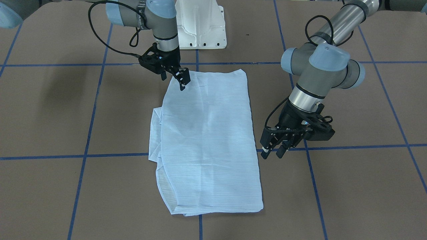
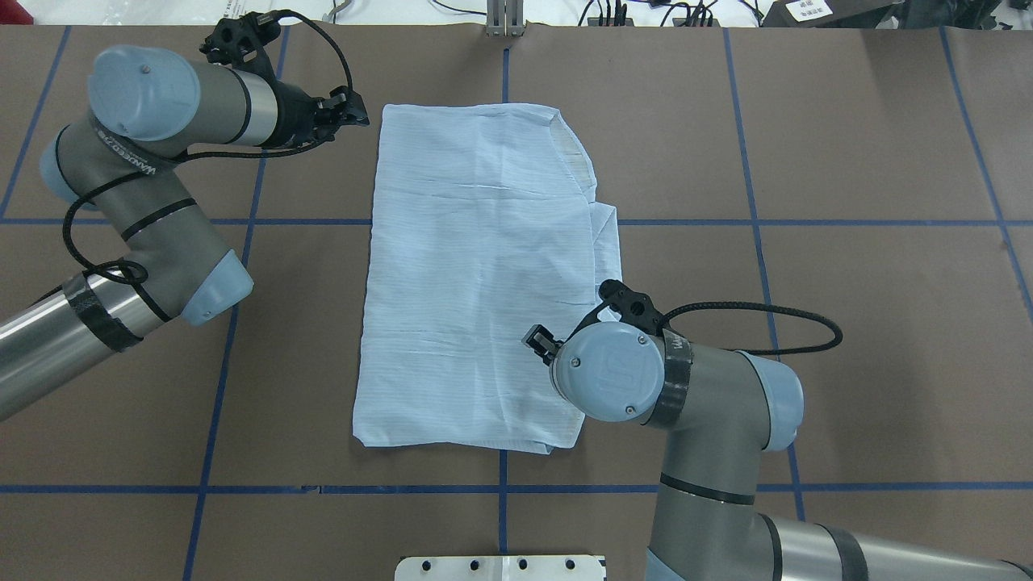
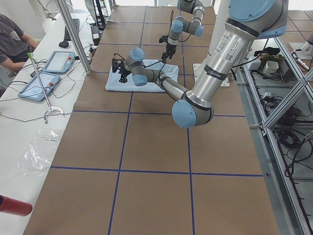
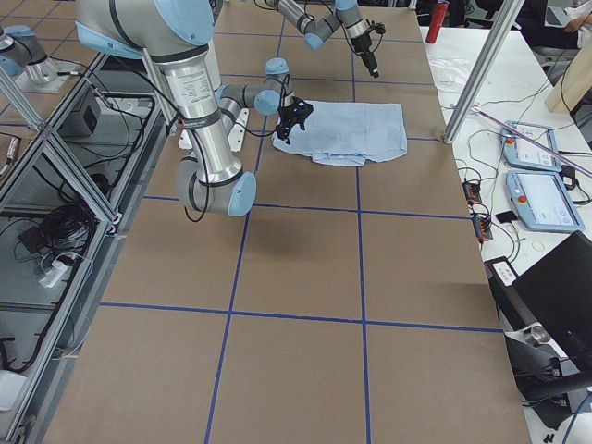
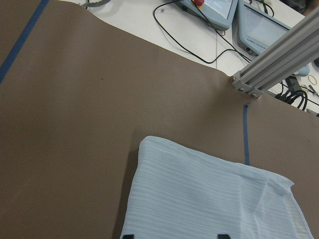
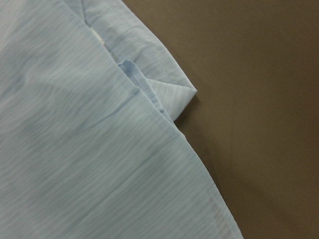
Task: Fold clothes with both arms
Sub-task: 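Move the right gripper along the shirt edge to the corner nearest the robot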
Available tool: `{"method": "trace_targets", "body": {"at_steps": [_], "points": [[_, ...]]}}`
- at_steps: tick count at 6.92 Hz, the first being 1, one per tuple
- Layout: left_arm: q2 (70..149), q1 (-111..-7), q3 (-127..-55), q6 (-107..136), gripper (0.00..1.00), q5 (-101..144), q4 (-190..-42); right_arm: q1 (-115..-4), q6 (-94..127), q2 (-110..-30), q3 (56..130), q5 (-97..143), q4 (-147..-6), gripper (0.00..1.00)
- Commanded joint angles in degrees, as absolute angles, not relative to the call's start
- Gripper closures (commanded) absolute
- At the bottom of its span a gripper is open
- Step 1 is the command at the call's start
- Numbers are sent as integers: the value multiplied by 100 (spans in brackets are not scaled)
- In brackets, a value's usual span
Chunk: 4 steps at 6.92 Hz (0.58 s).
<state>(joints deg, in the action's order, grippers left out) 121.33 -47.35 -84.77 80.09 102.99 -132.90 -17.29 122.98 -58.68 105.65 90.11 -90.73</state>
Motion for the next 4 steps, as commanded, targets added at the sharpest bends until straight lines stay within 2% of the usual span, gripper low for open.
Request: {"method": "trace_targets", "body": {"at_steps": [1, 4], "points": [[12059, -4729, -8517, 7998, 36, 10292, -13289, -1522, 14074, -5854, 10539, 9026, -9053, 2], [12050, -4729, -8604, 8024, 36, 10231, -13289, -1328, 15045, -5836, 10573, 9044, -9299, 4]]}}
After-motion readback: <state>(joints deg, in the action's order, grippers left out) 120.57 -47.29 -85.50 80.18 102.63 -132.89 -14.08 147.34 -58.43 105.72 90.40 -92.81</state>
